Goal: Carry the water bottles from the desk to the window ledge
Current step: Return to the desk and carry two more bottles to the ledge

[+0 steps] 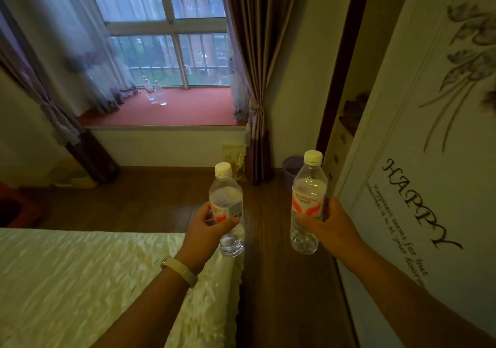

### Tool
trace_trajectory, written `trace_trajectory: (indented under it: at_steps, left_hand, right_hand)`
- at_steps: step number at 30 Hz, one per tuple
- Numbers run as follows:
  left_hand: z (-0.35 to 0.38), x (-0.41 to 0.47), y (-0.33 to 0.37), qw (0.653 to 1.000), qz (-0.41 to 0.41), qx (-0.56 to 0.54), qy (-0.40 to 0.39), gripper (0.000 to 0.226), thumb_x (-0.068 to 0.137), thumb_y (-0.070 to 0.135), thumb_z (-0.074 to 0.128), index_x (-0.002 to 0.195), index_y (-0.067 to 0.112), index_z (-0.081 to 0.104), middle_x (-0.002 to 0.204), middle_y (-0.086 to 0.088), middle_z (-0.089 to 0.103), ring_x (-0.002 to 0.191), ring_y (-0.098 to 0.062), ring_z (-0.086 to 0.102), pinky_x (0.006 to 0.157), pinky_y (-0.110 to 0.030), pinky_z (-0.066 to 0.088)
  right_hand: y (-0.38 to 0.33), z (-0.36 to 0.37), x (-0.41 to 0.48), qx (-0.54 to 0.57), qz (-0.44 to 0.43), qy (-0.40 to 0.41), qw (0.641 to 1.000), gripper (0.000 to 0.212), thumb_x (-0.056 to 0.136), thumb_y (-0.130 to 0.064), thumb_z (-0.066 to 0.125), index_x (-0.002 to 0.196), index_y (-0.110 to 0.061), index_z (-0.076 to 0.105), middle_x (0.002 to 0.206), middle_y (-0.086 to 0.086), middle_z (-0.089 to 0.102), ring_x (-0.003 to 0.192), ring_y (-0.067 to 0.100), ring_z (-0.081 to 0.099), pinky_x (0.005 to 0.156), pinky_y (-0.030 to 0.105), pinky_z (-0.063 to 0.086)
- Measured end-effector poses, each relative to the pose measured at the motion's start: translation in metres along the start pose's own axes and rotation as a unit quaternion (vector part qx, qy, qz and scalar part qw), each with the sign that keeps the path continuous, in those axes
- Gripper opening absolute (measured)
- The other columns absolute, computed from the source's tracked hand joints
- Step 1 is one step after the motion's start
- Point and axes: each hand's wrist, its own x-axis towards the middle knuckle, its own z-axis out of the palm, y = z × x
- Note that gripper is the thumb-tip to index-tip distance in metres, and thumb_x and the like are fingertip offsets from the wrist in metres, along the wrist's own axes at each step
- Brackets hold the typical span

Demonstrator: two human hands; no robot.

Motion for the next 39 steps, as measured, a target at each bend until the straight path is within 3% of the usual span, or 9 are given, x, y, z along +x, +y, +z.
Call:
trace_trajectory:
  at_steps: [9, 14, 18, 22, 24, 27, 31, 35, 39]
  left_hand:
    - [0.025, 0.121, -0.012, 1.000, -0.019, -0.010, 0.019, 0.038, 0.077, 0.002, 0.079, 0.107, 0.021, 0.067, 0.093, -0.002, 0.076, 0.081, -0.014, 0.074, 0.064, -0.023, 0.058]
    - [0.057, 0.207, -0.010, 0.999, -0.026, -0.004, 0.028, 0.041, 0.076, 0.001, 0.079, 0.111, 0.019, 0.066, 0.099, -0.006, 0.076, 0.089, -0.020, 0.074, 0.068, -0.024, 0.058]
    - [0.095, 0.275, 0.005, 0.999, -0.030, -0.007, 0.028, 0.045, 0.074, 0.008, 0.080, 0.114, 0.022, 0.064, 0.105, -0.005, 0.075, 0.095, -0.020, 0.072, 0.070, -0.023, 0.058]
    - [0.126, 0.328, 0.025, 1.000, -0.003, -0.003, 0.027, 0.046, 0.076, 0.008, 0.080, 0.116, 0.024, 0.064, 0.105, -0.003, 0.075, 0.093, -0.017, 0.072, 0.070, -0.022, 0.058]
    - [0.132, 0.346, 0.034, 1.000, -0.001, 0.001, 0.018, 0.048, 0.076, 0.012, 0.081, 0.119, 0.025, 0.063, 0.107, -0.002, 0.073, 0.094, -0.015, 0.071, 0.070, -0.021, 0.057]
    - [0.131, 0.373, 0.045, 1.000, 0.006, 0.006, 0.026, 0.051, 0.076, 0.019, 0.081, 0.123, 0.025, 0.061, 0.112, -0.003, 0.071, 0.097, -0.017, 0.071, 0.073, -0.025, 0.058]
    - [0.120, 0.414, 0.050, 0.998, 0.005, 0.005, 0.058, 0.048, 0.077, 0.014, 0.081, 0.119, 0.025, 0.063, 0.109, -0.004, 0.072, 0.094, -0.017, 0.071, 0.070, -0.023, 0.058]
    - [0.099, 0.457, 0.049, 0.996, 0.000, -0.019, 0.084, 0.047, 0.072, 0.016, 0.081, 0.115, 0.024, 0.063, 0.102, 0.001, 0.075, 0.091, -0.017, 0.073, 0.067, -0.020, 0.057]
    - [0.068, 0.513, 0.045, 0.993, 0.008, -0.033, 0.116, 0.042, 0.077, 0.002, 0.077, 0.113, 0.020, 0.064, 0.101, -0.003, 0.076, 0.090, -0.018, 0.073, 0.069, -0.024, 0.058]
  right_hand:
    - [0.014, 0.004, 0.143, 0.010, 0.016, -0.028, 0.999, 0.070, 0.077, -0.029, 0.080, 0.135, -0.018, 0.043, 0.129, 0.005, 0.059, 0.115, 0.025, 0.059, 0.095, 0.050, 0.052]
    - [0.018, -0.004, 0.242, 0.035, 0.012, -0.050, 0.998, 0.063, 0.075, -0.029, 0.081, 0.127, -0.026, 0.045, 0.122, -0.001, 0.060, 0.098, 0.010, 0.060, 0.074, 0.025, 0.052]
    - [0.014, -0.026, 0.319, 0.028, 0.021, -0.056, 0.998, 0.075, 0.073, -0.036, 0.081, 0.136, -0.023, 0.042, 0.122, -0.002, 0.059, 0.107, 0.019, 0.059, 0.082, 0.036, 0.053]
    - [-0.002, -0.042, 0.385, 0.031, -0.004, -0.067, 0.997, 0.064, 0.072, -0.035, 0.082, 0.125, -0.032, 0.046, 0.111, -0.010, 0.059, 0.091, 0.006, 0.058, 0.063, 0.021, 0.047]
    - [-0.008, -0.042, 0.410, 0.037, -0.005, -0.073, 0.997, 0.063, 0.072, -0.035, 0.082, 0.123, -0.030, 0.047, 0.108, -0.012, 0.059, 0.091, 0.005, 0.059, 0.065, 0.023, 0.049]
    - [-0.019, -0.033, 0.444, 0.027, -0.009, -0.073, 0.997, 0.067, 0.071, -0.034, 0.083, 0.128, -0.021, 0.050, 0.115, -0.004, 0.062, 0.102, 0.018, 0.062, 0.074, 0.031, 0.055]
    - [-0.035, -0.007, 0.490, 0.048, -0.020, -0.104, 0.993, 0.061, 0.070, -0.029, 0.084, 0.120, -0.026, 0.050, 0.107, -0.009, 0.061, 0.090, 0.007, 0.061, 0.062, 0.016, 0.048]
    - [-0.047, 0.030, 0.539, 0.051, -0.026, -0.143, 0.988, 0.059, 0.069, -0.031, 0.085, 0.116, -0.031, 0.050, 0.110, -0.009, 0.063, 0.098, 0.011, 0.063, 0.072, 0.026, 0.054]
    - [-0.063, 0.075, 0.598, 0.048, -0.030, -0.176, 0.983, 0.057, 0.071, -0.028, 0.084, 0.114, -0.035, 0.048, 0.113, -0.007, 0.063, 0.096, 0.010, 0.063, 0.068, 0.024, 0.054]
